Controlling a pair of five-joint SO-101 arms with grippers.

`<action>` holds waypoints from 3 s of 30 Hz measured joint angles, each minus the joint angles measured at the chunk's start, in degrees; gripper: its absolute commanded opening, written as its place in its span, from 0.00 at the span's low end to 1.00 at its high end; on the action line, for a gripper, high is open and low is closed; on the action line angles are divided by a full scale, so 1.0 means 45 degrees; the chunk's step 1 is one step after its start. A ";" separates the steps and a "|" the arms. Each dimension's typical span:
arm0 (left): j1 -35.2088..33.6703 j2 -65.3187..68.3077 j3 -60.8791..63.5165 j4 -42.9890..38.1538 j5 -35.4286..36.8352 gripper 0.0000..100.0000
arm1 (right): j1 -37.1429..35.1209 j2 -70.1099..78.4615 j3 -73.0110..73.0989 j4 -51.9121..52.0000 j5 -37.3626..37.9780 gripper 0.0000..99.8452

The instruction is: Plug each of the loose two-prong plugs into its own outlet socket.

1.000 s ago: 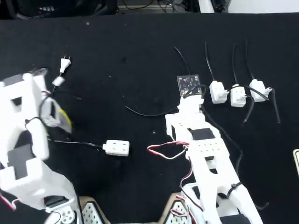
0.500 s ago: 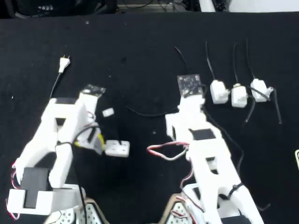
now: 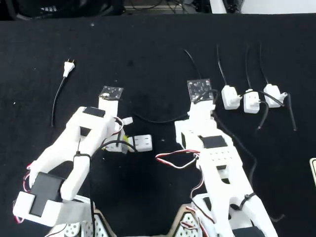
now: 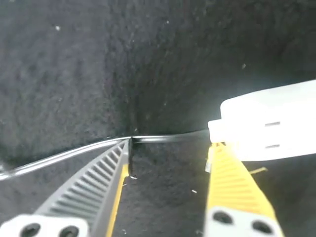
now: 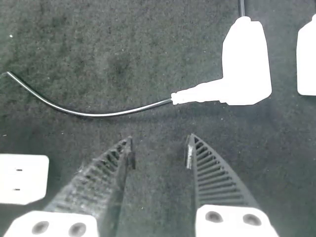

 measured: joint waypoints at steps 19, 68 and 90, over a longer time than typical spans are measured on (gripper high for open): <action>-0.5783 0.0430 -0.6584 0.3223 -0.5216 0.26 | 0.0000 0.0000 0.0000 0.0000 0.0000 0.16; -0.7209 1.1624 -2.0396 0.7639 -0.5333 0.03 | 0.0000 0.0000 0.0000 0.0000 0.0000 0.16; -0.4474 0.6056 -1.6293 0.9495 -0.3770 0.03 | 0.0000 0.0000 0.0000 0.0000 0.0000 0.16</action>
